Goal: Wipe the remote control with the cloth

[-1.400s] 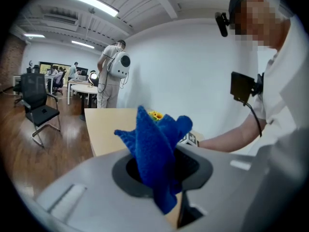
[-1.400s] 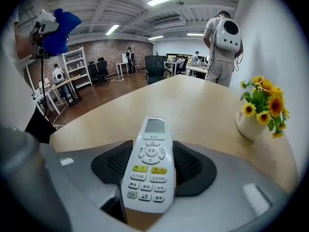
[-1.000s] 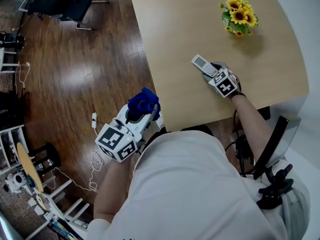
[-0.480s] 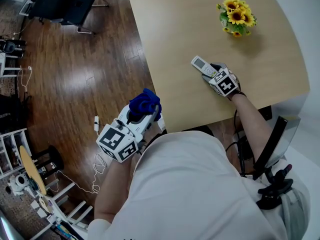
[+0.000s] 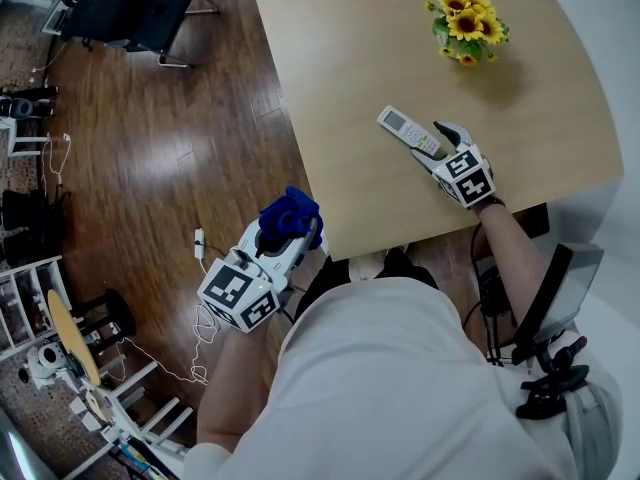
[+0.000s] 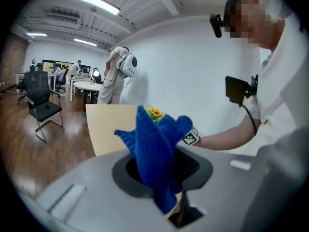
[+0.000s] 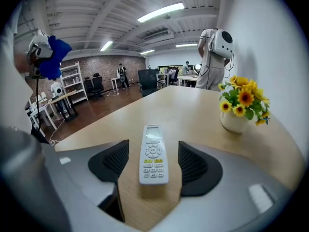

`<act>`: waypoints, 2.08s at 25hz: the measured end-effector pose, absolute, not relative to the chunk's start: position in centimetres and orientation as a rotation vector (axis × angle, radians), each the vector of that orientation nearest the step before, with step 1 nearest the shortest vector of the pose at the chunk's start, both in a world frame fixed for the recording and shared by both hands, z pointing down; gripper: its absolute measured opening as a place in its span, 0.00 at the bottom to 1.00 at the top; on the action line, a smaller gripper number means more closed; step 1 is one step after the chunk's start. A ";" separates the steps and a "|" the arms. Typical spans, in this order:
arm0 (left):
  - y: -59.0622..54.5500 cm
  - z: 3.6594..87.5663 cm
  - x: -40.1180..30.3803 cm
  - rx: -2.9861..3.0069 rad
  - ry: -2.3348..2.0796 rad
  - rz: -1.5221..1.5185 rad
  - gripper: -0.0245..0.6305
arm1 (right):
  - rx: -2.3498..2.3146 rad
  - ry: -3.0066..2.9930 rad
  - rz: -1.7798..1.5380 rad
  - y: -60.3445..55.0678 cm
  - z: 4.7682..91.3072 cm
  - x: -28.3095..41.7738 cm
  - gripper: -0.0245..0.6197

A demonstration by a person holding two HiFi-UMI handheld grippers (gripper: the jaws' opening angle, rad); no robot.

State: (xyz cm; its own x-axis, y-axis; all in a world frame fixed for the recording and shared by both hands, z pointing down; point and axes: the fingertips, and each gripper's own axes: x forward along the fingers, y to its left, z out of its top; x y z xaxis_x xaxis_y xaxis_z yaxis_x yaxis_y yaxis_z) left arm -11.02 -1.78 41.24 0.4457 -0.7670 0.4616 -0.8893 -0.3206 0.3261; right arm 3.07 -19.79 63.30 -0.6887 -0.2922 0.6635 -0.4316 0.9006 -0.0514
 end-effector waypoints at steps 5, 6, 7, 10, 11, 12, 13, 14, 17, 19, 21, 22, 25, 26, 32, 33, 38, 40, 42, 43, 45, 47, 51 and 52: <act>-0.8 42.3 -9.4 2.161 -1.370 0.323 0.20 | 0.578 -2.478 0.333 -16.8 60.2 4.9 0.54; -0.5 42.1 -8.9 2.177 -1.357 0.319 0.20 | 0.593 -2.490 0.349 -15.9 59.9 5.3 0.54; -0.1 41.8 -8.4 2.201 -1.338 0.314 0.20 | 0.611 -2.496 0.368 -14.7 59.5 5.8 0.54; 1.6 40.8 -6.6 2.276 -1.271 0.308 0.20 | 0.645 -2.500 0.404 -10.7 58.0 7.2 0.54; 2.3 40.7 -6.0 2.291 -1.257 0.306 0.20 | 0.649 -2.504 0.409 -9.3 57.5 7.7 0.54; 2.9 40.6 -5.4 2.305 -1.245 0.302 0.20 | 0.655 -2.509 0.413 -8.1 57.1 8.2 0.54; 3.5 40.7 -4.8 2.322 -1.233 0.296 0.20 | 0.671 -2.515 0.414 -7.1 56.8 8.8 0.54; 4.1 40.8 -4.3 2.345 -1.218 0.288 0.20 | 0.696 -2.521 0.408 -6.4 56.4 9.4 0.54; 6.2 41.1 -3.5 2.419 -1.175 0.246 0.20 | 0.785 -2.533 0.363 -4.2 54.9 10.7 0.54; 8.5 41.1 -3.6 2.446 -1.162 0.198 0.20 | 0.821 -2.536 0.343 -1.6 53.7 11.2 0.54; 11.4 40.8 -4.0 2.454 -1.163 0.160 0.20 | 0.842 -2.535 0.316 1.8 52.7 11.2 0.54; 13.1 40.9 -4.3 2.455 -1.160 0.139 0.20 | 0.849 -2.531 0.297 3.7 52.3 11.1 0.54; 18.9 41.8 -4.5 2.452 -1.124 0.080 0.20 | 0.876 -2.513 0.243 9.9 50.7 11.1 0.54; 20.7 42.0 -4.6 2.449 -1.109 0.067 0.20 | 0.887 -2.508 0.239 12.0 49.9 11.2 0.54; 27.8 40.8 -2.6 2.438 -1.066 0.016 0.20 | 0.881 -2.504 0.230 20.7 46.5 13.2 0.54; 28.4 41.0 -1.9 2.443 -1.064 0.003 0.20 | 0.878 -2.507 0.224 21.3 46.5 13.8 0.54; 31.1 41.8 1.2 2.430 -1.107 -0.037 0.20 | 0.830 -2.538 0.193 23.5 46.4 15.9 0.54; 32.0 41.3 2.6 2.415 -1.149 -0.053 0.20 | 0.803 -2.555 0.173 24.9 45.7 17.1 0.54; 33.2 40.7 4.5 2.403 -1.189 -0.068 0.20 | 0.779 -2.571 0.144 26.4 44.9 18.7 0.54; 33.8 40.5 5.5 2.399 -1.206 -0.071 0.20 | 0.770 -2.577 0.131 27.2 44.7 19.6 0.54; 34.9 40.2 7.3 2.395 -1.238 -0.065 0.20 | 0.749 -2.584 0.121 28.4 45.0 21.1 0.54; 35.8 40.0 8.7 2.403 -1.270 -0.050 0.20 | 0.723 -2.589 0.125 29.4 45.6 22.1 0.54; 37.9 40.3 10.4 2.386 -1.309 -0.026 0.20 | 0.693 -2.595 0.136 31.0 46.2 23.9 0.54; 38.4 40.6 10.8 2.376 -1.314 -0.020 0.20 | 0.693 -2.598 0.137 31.2 46.3 24.4 0.54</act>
